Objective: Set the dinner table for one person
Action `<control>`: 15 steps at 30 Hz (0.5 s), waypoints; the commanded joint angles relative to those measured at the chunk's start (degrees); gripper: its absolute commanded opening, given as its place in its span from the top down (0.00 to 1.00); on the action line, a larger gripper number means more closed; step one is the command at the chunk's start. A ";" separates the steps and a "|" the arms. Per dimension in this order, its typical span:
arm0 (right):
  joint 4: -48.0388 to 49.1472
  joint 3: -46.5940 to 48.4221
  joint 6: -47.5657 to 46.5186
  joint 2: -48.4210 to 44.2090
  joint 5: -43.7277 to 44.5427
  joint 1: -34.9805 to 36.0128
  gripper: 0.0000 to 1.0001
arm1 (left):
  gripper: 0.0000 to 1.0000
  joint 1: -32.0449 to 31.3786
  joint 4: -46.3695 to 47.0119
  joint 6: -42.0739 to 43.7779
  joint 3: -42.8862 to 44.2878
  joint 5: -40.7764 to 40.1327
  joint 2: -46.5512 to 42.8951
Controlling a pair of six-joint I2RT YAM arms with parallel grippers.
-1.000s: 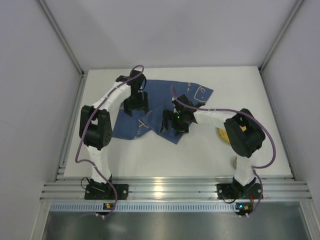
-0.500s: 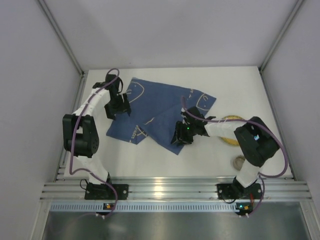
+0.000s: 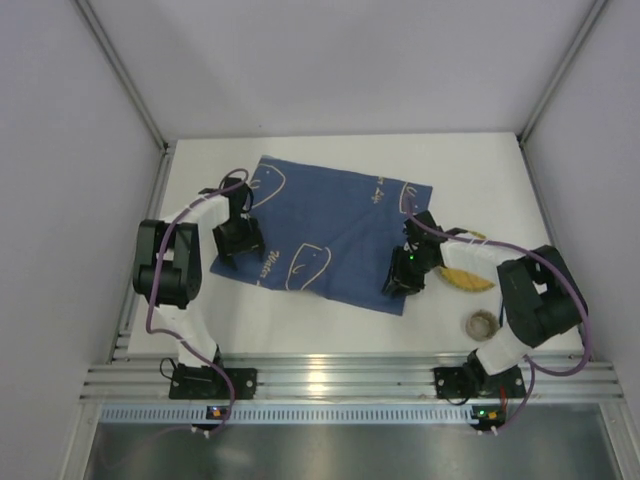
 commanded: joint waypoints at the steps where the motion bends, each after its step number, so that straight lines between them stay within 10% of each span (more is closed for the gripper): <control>1: -7.18 1.53 -4.23 0.24 6.32 -3.87 0.66 | 0.25 0.13 -1.66 -3.38 -3.53 -4.74 -2.40; 15: -14.30 8.12 -7.13 3.68 11.15 -8.89 0.76 | 0.25 -0.13 -0.79 -9.00 -17.25 -3.07 -14.89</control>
